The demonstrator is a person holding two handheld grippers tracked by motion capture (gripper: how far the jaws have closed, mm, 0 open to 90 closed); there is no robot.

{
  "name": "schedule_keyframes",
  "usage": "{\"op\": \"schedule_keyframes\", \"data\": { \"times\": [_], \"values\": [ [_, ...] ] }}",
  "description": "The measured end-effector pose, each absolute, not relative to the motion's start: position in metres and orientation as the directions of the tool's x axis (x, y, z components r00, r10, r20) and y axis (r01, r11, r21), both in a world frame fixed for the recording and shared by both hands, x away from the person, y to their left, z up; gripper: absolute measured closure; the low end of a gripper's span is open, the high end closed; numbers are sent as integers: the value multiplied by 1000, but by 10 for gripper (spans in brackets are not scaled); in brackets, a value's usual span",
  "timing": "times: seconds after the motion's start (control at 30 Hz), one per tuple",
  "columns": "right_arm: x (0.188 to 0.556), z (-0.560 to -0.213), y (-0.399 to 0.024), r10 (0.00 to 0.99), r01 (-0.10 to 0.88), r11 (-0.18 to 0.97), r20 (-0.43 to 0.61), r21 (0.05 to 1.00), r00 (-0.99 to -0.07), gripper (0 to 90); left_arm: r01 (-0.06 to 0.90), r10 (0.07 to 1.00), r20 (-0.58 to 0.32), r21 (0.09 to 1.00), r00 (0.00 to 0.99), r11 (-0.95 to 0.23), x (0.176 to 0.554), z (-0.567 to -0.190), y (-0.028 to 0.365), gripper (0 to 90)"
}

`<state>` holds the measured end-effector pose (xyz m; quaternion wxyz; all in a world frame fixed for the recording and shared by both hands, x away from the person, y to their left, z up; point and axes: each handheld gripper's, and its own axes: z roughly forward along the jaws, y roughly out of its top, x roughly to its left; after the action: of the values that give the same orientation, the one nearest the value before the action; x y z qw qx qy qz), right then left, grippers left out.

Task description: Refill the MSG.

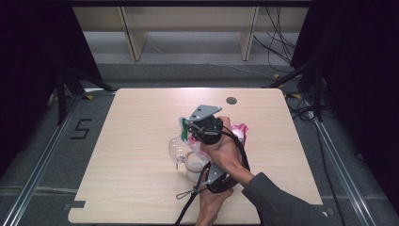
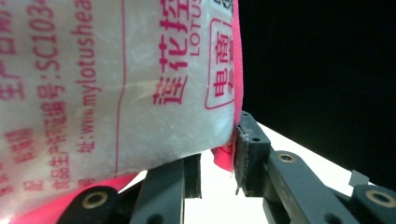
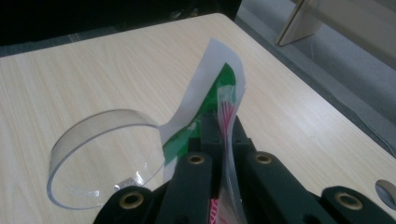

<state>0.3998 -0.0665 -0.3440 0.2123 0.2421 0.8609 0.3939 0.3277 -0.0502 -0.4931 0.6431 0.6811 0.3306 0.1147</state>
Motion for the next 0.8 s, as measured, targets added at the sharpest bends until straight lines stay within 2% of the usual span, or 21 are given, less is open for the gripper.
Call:
{"op": "schedule_keyframes", "data": {
  "times": [0.23,0.3,0.37,0.4,0.47,0.8],
  "values": [
    [400,-347,-63,585,253,585,-184,770,-790,900,311,589,-291,948,754,69,328,-495,-50,741],
    [401,-347,-62,571,240,595,-193,767,-798,900,306,596,-269,951,756,41,329,-495,-47,741],
    [402,-347,-62,575,233,587,-196,775,-795,900,313,587,-294,947,754,72,329,-495,-48,742],
    [399,-348,-60,584,260,585,-176,769,-793,900,313,584,-296,947,756,74,328,-495,-48,741],
    [401,-348,-60,565,240,604,-196,760,-801,900,311,586,-294,948,755,75,329,-495,-48,741],
    [400,-349,-55,579,261,595,-180,761,-795,900,311,590,-296,947,751,78,329,-495,-46,741]
  ]
}}
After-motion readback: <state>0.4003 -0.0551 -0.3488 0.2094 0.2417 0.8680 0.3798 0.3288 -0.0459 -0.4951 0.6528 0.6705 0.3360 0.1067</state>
